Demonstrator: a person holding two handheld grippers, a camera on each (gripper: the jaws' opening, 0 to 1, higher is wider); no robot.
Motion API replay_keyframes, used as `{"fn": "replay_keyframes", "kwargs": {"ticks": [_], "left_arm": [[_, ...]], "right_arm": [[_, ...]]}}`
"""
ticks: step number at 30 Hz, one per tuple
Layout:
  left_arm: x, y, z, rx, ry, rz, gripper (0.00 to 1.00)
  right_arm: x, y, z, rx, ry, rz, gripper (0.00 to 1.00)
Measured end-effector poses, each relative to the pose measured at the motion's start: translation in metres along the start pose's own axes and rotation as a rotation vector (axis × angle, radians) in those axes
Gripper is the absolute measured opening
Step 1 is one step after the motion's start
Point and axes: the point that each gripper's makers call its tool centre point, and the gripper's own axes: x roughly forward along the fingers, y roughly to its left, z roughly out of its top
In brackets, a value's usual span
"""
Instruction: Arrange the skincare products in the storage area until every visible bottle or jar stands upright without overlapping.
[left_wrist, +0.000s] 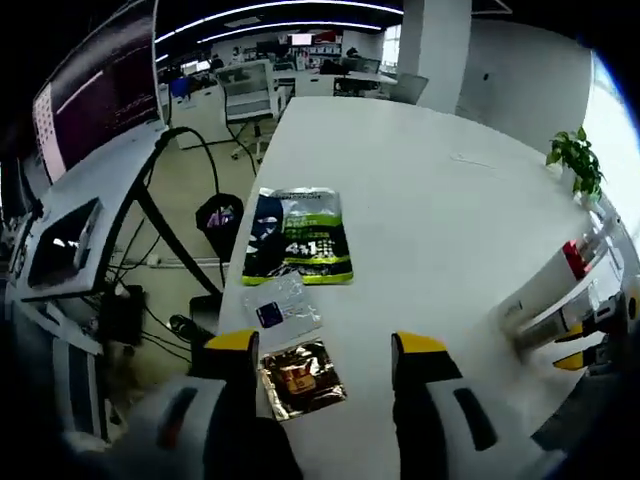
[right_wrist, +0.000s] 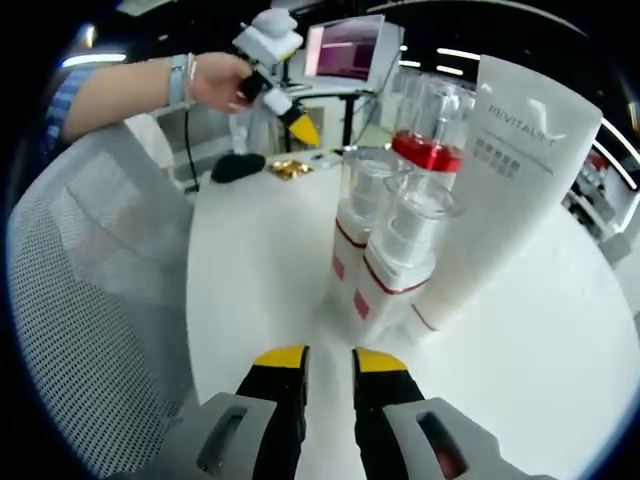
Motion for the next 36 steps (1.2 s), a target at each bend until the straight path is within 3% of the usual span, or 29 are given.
{"fn": "replay_keyframes", "kwargs": {"ticks": [3, 6, 12, 14, 15, 16, 23, 27, 33, 36], "left_arm": [[0.016, 0.013, -0.023, -0.049, 0.139, 0.038, 0.54], [0.023, 0.019, -0.034, -0.041, 0.214, 0.057, 0.55], [0.031, 0.003, -0.031, -0.119, 0.24, -0.008, 0.59], [0.033, 0.001, -0.046, -0.104, 0.311, -0.002, 0.61], [0.032, 0.009, -0.043, -0.089, 0.287, 0.033, 0.65], [0.036, 0.011, -0.037, -0.123, 0.23, 0.043, 0.66], [0.035, 0.009, -0.039, -0.131, 0.242, 0.035, 0.65], [0.028, 0.009, -0.039, -0.121, 0.291, 0.027, 0.37], [0.029, 0.005, -0.04, -0.085, 0.261, 0.002, 0.36], [0.026, 0.003, -0.036, -0.116, 0.24, -0.021, 0.36]], "right_arm": [[-0.001, -0.001, -0.001, -0.002, 0.006, -0.009, 0.09], [-0.003, -0.003, -0.001, 0.005, 0.0, -0.015, 0.09], [-0.001, -0.012, -0.003, 0.035, 0.004, -0.046, 0.07], [-0.002, -0.013, -0.004, 0.043, 0.013, -0.055, 0.05], [-0.003, -0.014, -0.003, 0.041, 0.012, -0.065, 0.05], [-0.003, -0.015, -0.003, 0.038, 0.008, -0.071, 0.04], [-0.002, -0.013, -0.003, 0.041, 0.011, -0.066, 0.02], [-0.003, -0.013, 0.0, 0.03, 0.005, -0.067, 0.02], [-0.005, -0.014, -0.002, 0.035, 0.009, -0.071, 0.01], [-0.005, -0.013, -0.001, 0.033, 0.009, -0.066, 0.02]]}}
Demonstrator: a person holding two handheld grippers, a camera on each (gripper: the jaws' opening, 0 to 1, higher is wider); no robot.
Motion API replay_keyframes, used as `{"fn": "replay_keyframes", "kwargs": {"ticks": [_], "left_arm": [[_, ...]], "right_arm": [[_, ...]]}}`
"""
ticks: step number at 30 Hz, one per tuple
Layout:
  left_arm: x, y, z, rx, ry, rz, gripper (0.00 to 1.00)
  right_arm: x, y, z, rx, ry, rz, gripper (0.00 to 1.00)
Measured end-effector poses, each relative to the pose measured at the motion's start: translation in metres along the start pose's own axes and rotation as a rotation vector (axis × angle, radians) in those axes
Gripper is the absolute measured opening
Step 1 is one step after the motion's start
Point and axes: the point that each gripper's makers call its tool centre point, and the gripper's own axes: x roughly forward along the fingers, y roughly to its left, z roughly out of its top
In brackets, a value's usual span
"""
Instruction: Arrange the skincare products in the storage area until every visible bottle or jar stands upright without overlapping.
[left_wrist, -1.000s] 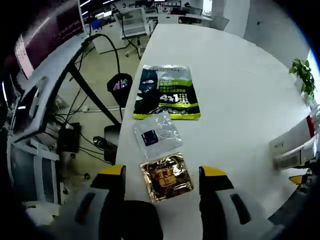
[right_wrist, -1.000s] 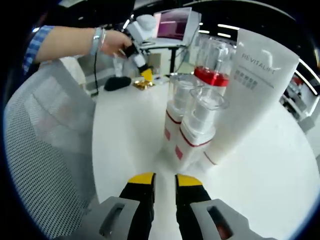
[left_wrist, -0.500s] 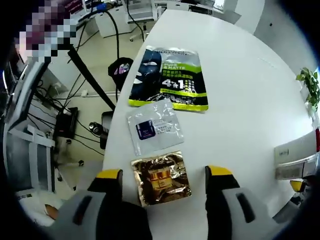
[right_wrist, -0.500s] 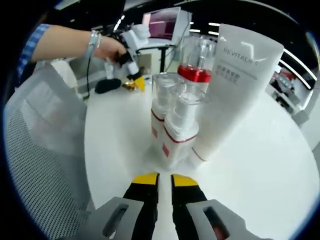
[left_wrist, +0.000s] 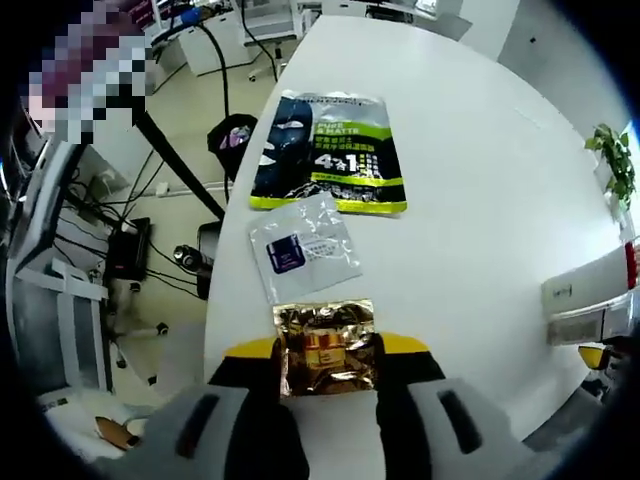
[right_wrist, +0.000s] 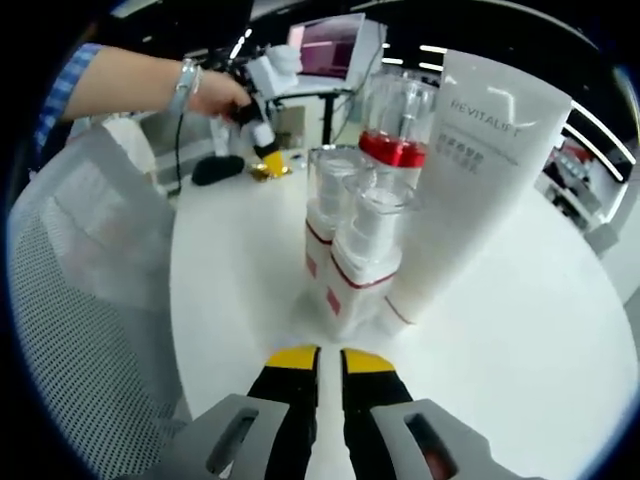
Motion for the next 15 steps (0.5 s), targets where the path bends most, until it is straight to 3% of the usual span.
{"fn": "replay_keyframes", "kwargs": {"ticks": [6, 11, 15], "left_arm": [[-0.016, -0.012, 0.012, 0.002, -0.098, -0.045, 0.36], [-0.041, -0.047, 0.022, -0.035, -0.189, -0.214, 0.36], [-0.075, -0.079, 0.022, -0.031, -0.269, -0.323, 0.36]], "right_arm": [[0.001, 0.003, 0.002, -0.017, 0.005, 0.011, 0.01], [-0.001, 0.011, 0.006, -0.032, 0.005, 0.055, 0.0], [-0.012, 0.031, 0.025, -0.05, -0.051, 0.156, 0.0]]}}
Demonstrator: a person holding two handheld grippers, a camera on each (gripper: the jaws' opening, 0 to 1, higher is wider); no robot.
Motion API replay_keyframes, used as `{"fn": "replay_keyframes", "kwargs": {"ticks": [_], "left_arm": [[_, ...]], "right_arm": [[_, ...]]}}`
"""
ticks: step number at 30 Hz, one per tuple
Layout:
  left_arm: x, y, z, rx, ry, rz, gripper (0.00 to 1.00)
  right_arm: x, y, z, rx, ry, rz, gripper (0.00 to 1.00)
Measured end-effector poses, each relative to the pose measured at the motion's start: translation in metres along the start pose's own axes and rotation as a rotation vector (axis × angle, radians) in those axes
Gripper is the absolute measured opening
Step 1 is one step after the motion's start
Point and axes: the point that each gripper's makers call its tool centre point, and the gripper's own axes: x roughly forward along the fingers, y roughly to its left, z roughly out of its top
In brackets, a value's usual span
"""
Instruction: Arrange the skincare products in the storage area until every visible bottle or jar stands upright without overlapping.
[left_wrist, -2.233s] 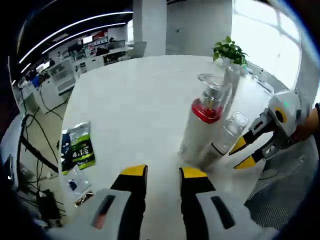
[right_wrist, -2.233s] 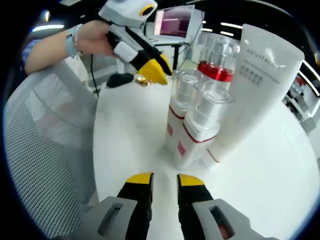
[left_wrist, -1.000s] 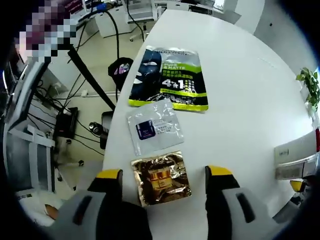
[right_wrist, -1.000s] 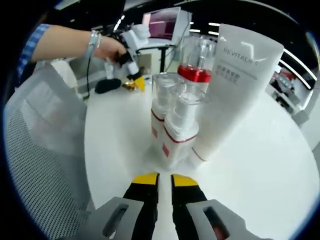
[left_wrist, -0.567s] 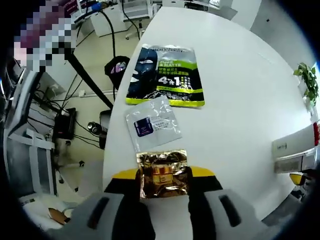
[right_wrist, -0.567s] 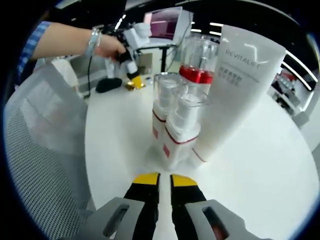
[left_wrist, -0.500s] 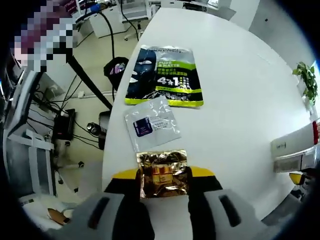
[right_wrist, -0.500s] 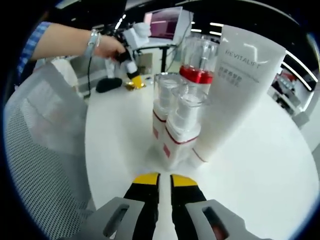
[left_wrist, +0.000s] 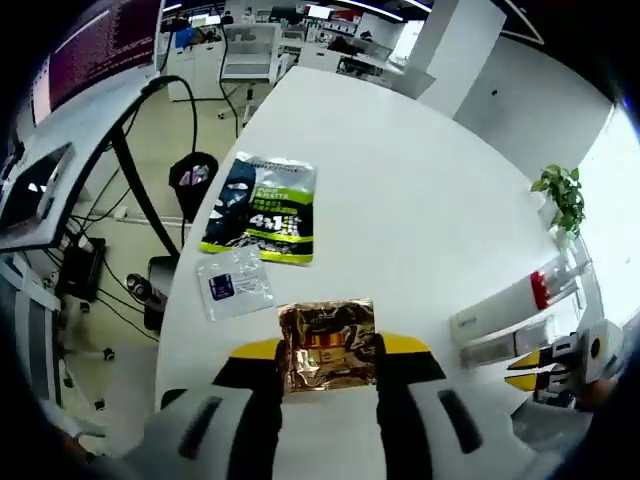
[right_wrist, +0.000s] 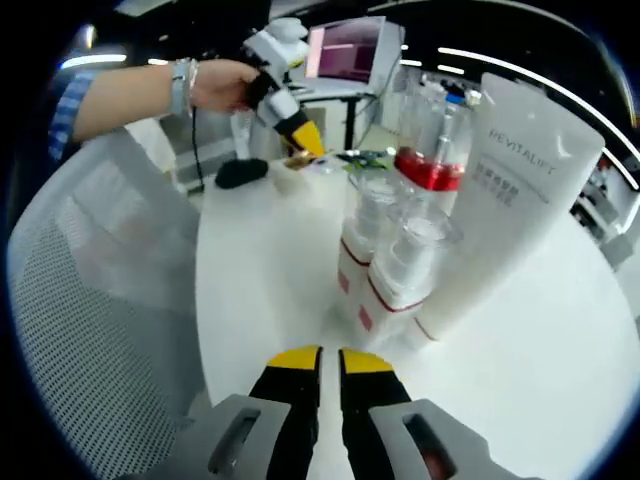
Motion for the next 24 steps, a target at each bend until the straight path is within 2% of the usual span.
{"fn": "replay_keyframes", "kwargs": {"ticks": [2, 4, 6, 8, 11, 13, 14, 15, 17, 20, 22, 24], "left_arm": [[-0.012, -0.017, 0.001, 0.012, -0.023, -0.042, 0.36], [-0.023, -0.033, 0.001, 0.03, -0.052, -0.07, 0.36], [-0.035, -0.051, -0.003, 0.053, -0.093, -0.088, 0.36], [-0.046, -0.071, -0.012, 0.068, -0.125, -0.124, 0.36], [-0.056, -0.093, -0.024, 0.077, -0.164, -0.17, 0.36], [-0.059, -0.103, -0.028, 0.083, -0.164, -0.218, 0.37], [-0.061, -0.109, -0.03, 0.057, -0.166, -0.26, 0.37], [-0.064, -0.116, -0.031, 0.041, -0.169, -0.304, 0.37], [-0.066, -0.119, -0.031, 0.012, -0.174, -0.346, 0.37], [-0.064, -0.117, -0.033, 0.03, -0.185, -0.35, 0.37], [-0.062, -0.118, -0.033, 0.007, -0.203, -0.374, 0.37], [-0.061, -0.114, -0.036, 0.015, -0.188, -0.394, 0.37]], "right_arm": [[-0.008, 0.012, 0.018, -0.022, -0.051, 0.039, 0.02], [-0.016, 0.019, 0.039, -0.023, -0.108, 0.042, 0.03], [-0.023, 0.022, 0.061, 0.014, -0.175, 0.033, 0.08], [-0.028, 0.023, 0.077, 0.095, -0.225, 0.037, 0.12], [-0.031, 0.027, 0.101, 0.312, -0.305, 0.074, 0.19], [-0.026, 0.031, 0.108, 0.408, -0.321, 0.099, 0.24], [-0.022, 0.033, 0.109, 0.444, -0.318, 0.105, 0.26], [-0.018, 0.032, 0.11, 0.45, -0.319, 0.097, 0.27], [-0.011, 0.032, 0.11, 0.434, -0.318, 0.076, 0.23], [-0.016, 0.024, 0.122, 0.476, -0.398, 0.043, 0.0], [-0.016, 0.025, 0.122, 0.462, -0.39, 0.05, 0.0], [-0.016, 0.029, 0.121, 0.449, -0.384, 0.057, 0.0]]}}
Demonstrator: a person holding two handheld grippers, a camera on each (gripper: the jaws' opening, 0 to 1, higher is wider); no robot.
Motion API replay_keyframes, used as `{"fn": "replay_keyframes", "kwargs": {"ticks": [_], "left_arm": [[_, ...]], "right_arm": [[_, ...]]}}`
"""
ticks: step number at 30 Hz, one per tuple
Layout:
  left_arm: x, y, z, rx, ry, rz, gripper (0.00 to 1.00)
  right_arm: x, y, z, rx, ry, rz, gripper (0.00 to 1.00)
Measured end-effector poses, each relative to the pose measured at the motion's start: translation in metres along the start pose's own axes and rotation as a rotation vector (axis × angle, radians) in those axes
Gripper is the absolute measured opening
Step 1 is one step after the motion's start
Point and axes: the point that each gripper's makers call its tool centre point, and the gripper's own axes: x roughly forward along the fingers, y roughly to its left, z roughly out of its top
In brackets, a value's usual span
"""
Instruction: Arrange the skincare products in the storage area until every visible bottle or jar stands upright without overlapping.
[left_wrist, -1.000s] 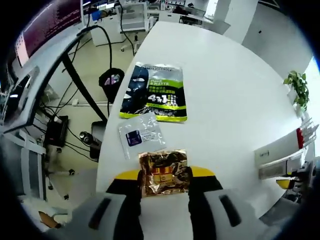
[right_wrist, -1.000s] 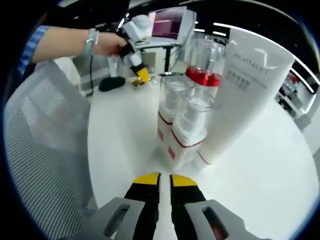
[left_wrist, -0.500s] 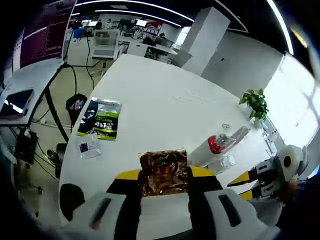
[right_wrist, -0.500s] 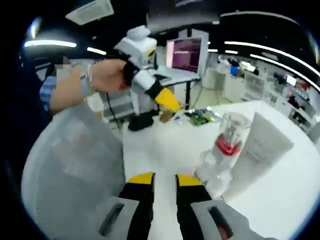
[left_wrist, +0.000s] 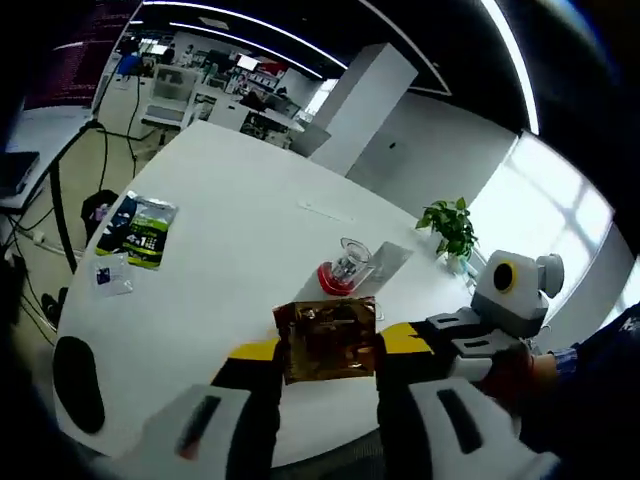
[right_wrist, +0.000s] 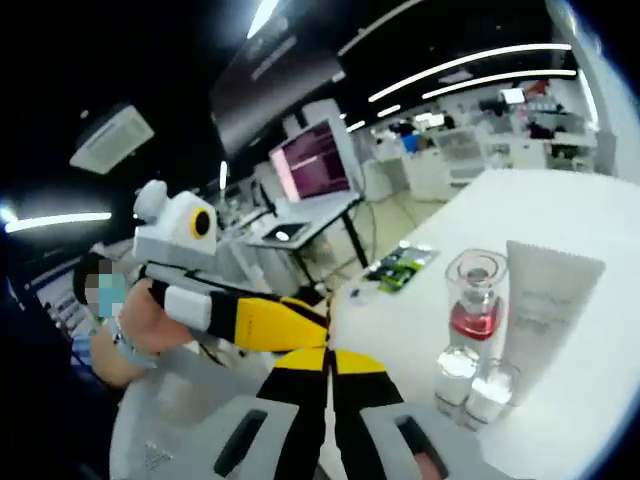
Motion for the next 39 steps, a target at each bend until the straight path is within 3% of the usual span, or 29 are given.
{"fn": "replay_keyframes", "kwargs": {"ticks": [4, 8, 11, 16, 19, 24, 27, 28, 30, 33, 39], "left_arm": [[-0.001, -0.003, 0.0, -0.036, -0.01, -0.069, 0.39], [-0.002, -0.008, 0.005, -0.033, -0.037, -0.095, 0.42], [-0.003, -0.007, 0.003, -0.044, -0.022, -0.101, 0.31], [-0.002, -0.009, 0.001, -0.053, -0.011, -0.117, 0.29], [0.0, -0.016, -0.002, -0.072, 0.012, -0.165, 0.26], [-0.002, -0.026, 0.001, -0.171, 0.003, -0.256, 0.11], [-0.003, -0.02, 0.003, -0.159, -0.007, -0.224, 0.0], [-0.003, -0.015, 0.006, -0.113, -0.024, -0.202, 0.0], [-0.005, -0.019, 0.011, -0.138, -0.053, -0.209, 0.0], [-0.008, -0.018, 0.013, -0.121, -0.045, -0.18, 0.0], [-0.01, -0.019, 0.015, -0.068, -0.059, -0.141, 0.0]], "right_arm": [[-0.006, 0.003, 0.002, 0.007, -0.017, 0.031, 0.0], [-0.01, 0.005, 0.008, 0.003, -0.048, 0.055, 0.0], [-0.013, -0.006, 0.01, 0.008, -0.062, 0.027, 0.0], [-0.023, -0.009, 0.022, 0.099, -0.125, 0.075, 0.0], [-0.026, -0.007, 0.026, 0.139, -0.152, 0.104, 0.0], [-0.026, -0.004, 0.025, 0.186, -0.153, 0.141, 0.0], [-0.026, -0.007, 0.025, 0.176, -0.156, 0.119, 0.0], [-0.025, -0.009, 0.023, 0.169, -0.146, 0.111, 0.0], [-0.025, -0.009, 0.022, 0.161, -0.142, 0.106, 0.0], [-0.021, -0.008, 0.015, 0.062, -0.099, 0.075, 0.0], [-0.02, -0.005, 0.017, -0.055, -0.093, 0.029, 0.0]]}}
